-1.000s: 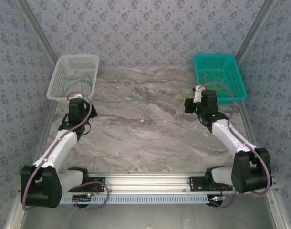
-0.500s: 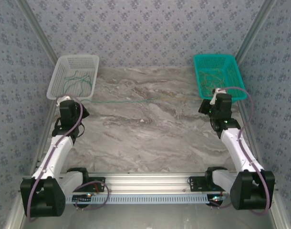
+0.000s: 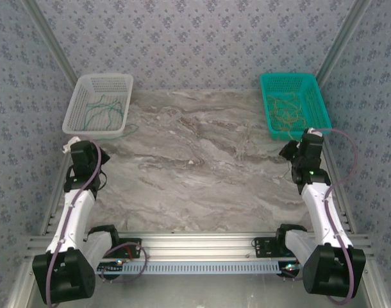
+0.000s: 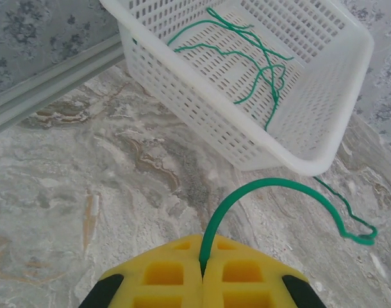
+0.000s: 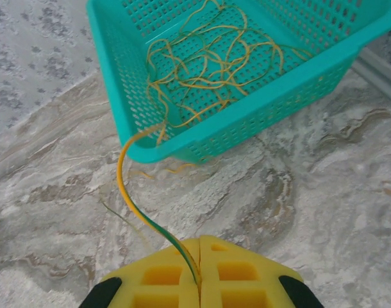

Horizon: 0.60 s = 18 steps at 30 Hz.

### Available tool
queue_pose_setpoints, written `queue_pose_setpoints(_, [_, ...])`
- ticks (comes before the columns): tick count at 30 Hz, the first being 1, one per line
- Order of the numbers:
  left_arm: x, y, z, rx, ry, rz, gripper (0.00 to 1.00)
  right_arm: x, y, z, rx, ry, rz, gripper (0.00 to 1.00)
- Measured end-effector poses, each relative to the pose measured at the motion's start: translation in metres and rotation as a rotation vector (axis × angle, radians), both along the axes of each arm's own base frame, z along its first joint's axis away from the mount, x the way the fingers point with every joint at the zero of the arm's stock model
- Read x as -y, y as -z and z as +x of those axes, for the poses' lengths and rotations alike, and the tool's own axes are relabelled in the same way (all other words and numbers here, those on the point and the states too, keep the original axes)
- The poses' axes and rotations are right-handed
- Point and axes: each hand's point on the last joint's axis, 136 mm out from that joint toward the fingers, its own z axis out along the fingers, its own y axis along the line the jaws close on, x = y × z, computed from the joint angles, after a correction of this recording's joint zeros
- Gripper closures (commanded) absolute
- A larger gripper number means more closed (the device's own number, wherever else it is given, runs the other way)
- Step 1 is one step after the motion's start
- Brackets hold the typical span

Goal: Untangle the cables

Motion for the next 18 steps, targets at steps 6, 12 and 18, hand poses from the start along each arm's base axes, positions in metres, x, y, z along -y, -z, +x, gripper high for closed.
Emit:
queue_pose_setpoints(6, [0.025, -0.009, 0.006, 0.034, 0.132, -0.032, 1.00, -0.030, -0.007, 0.006, 0.037, -0.127, 0.016, 1.00])
queue_pose_setpoints(12, [0.066, -0.063, 0.021, 0.137, 0.301, 0.001, 1.00, -0.075, -0.009, 0.012, 0.053, -0.292, -0.022, 1.00])
queue_pose_setpoints(18, [0.080, -0.119, 0.044, 0.258, 0.375, 0.001, 1.00, -0.094, 0.002, 0.016, 0.027, -0.345, -0.039, 1.00])
